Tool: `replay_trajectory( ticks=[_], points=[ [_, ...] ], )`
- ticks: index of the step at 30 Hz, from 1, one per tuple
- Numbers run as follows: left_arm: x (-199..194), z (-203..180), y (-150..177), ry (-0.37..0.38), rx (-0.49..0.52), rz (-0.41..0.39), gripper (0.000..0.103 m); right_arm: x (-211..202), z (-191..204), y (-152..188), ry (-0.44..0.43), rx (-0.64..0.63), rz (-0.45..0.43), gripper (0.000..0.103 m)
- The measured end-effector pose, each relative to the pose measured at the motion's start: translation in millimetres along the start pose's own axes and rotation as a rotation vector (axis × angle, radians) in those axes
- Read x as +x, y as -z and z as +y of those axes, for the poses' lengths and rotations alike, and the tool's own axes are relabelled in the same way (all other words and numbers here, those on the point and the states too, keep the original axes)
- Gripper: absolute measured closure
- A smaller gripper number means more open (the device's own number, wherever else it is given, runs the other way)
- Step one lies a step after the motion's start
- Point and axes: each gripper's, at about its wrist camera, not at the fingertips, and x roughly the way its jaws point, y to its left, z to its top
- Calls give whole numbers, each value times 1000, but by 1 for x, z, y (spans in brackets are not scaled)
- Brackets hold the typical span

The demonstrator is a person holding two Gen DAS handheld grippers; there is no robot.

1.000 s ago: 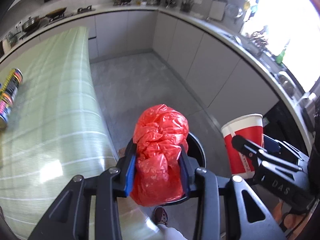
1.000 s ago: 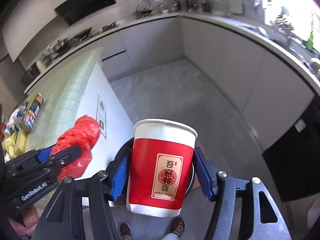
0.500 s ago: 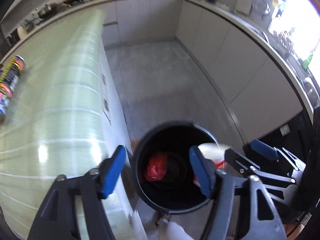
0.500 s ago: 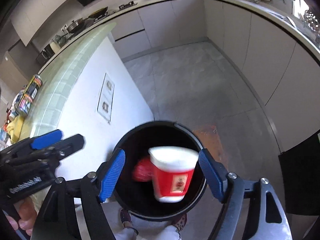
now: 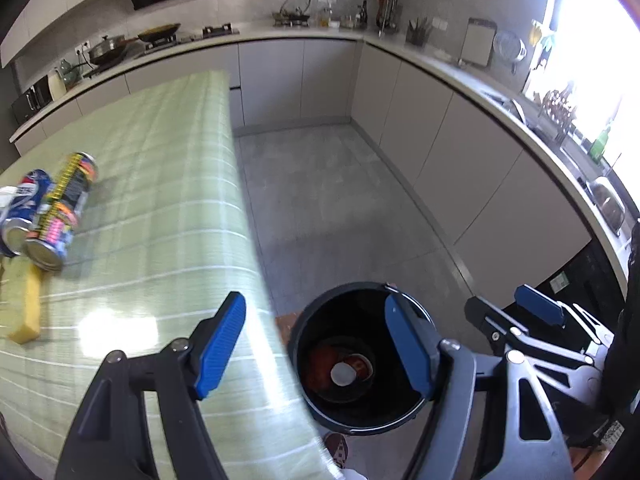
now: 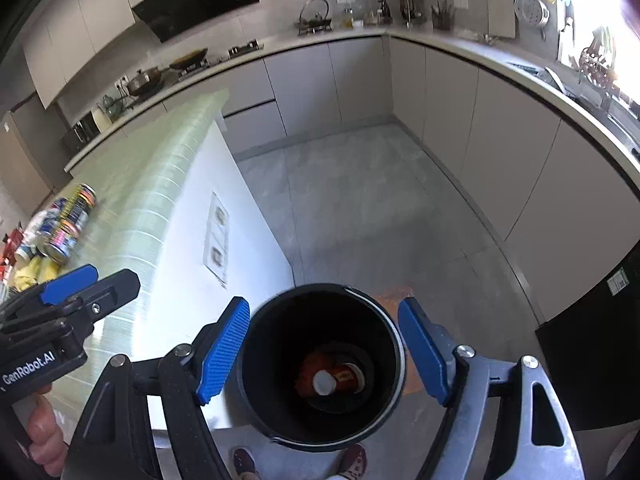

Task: Collect trash
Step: 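Open both grippers to drop the bag and cup into the bucket, then grasp the steel wool with the left gripper while the right grasps the milk carton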

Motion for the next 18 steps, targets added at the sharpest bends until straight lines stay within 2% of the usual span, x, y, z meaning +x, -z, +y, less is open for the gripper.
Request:
replay_trajectory(
  ticks=[7,14,18],
  points=[
    [-38,61,10,-33,-55,-61,29,-39,74,-1,-45,-49,-69,24],
    [-76,164,39,-109,-156,-85,29,-50,176,14,-122,-126,-87,24],
    [-91,216,53,-136,-177,-94,29,-50,238,30,-153,-154,-97,24]
  ],
)
